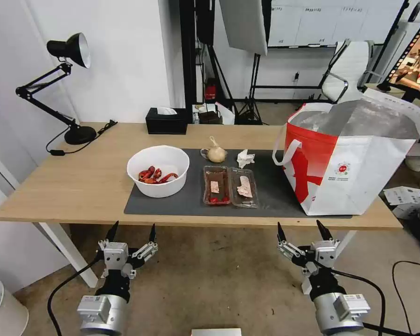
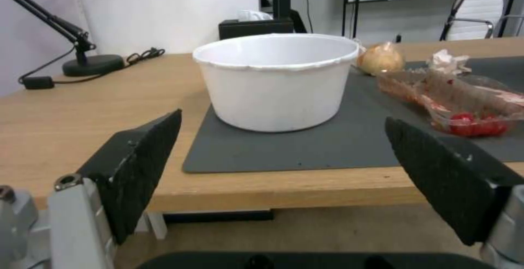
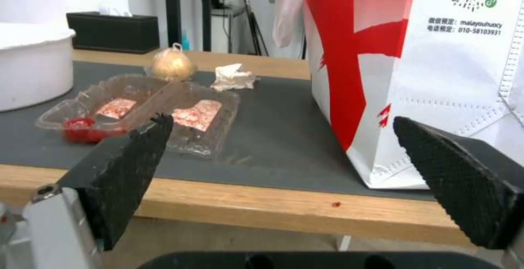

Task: Pick up the trash from the table and place it into the takeout bag.

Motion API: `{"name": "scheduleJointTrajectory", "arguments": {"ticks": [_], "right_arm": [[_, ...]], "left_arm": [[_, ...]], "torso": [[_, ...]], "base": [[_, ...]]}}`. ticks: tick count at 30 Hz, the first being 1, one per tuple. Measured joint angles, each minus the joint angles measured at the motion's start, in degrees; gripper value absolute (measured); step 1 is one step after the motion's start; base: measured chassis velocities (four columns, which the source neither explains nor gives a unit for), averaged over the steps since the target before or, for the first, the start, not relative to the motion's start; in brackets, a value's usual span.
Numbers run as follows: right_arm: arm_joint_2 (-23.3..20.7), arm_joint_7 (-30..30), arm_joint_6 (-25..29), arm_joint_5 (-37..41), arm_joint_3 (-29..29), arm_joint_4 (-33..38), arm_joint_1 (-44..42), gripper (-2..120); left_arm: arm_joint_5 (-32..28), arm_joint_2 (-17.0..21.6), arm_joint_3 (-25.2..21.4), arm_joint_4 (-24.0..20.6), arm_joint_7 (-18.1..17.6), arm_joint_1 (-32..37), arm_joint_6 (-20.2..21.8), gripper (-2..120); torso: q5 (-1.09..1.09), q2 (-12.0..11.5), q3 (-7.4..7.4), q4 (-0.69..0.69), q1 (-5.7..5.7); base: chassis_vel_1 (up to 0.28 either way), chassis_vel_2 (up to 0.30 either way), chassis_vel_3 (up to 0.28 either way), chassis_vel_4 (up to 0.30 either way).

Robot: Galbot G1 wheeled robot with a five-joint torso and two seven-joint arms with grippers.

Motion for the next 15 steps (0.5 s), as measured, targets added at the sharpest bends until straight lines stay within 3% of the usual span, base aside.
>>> {"name": "scheduleJointTrajectory", "arguments": {"ticks": [11,14,15], "right_arm": [[-0.5,0.0,-0.2,0.6,0.1,0.0,0.1,100],[-3.6,-0.3,-1.1,3.0,0.8,0.3,0.9,100],[-3.6,-0.3,-1.1,3.0,0.8,0.3,0.9,100]], "left_arm": [[-0.5,0.7,0.2,0.0,-0.8,-0.3,0.0,100],[-5.4,8.4,1.9,-0.9,-9.0,-4.6,-0.4,100],[-5.4,8.4,1.9,-0.9,-9.0,-4.6,-0.4,100]], "torso": [[0.0,0.0,0.0,0.0,0.0],[0.01,0.0,0.01,0.01,0.0],[0.01,0.0,0.01,0.01,0.0]], "base": [[0.0,0.0,0.0,0.0],[0.0,0.0,0.0,0.0],[0.0,0.0,0.0,0.0]]}}
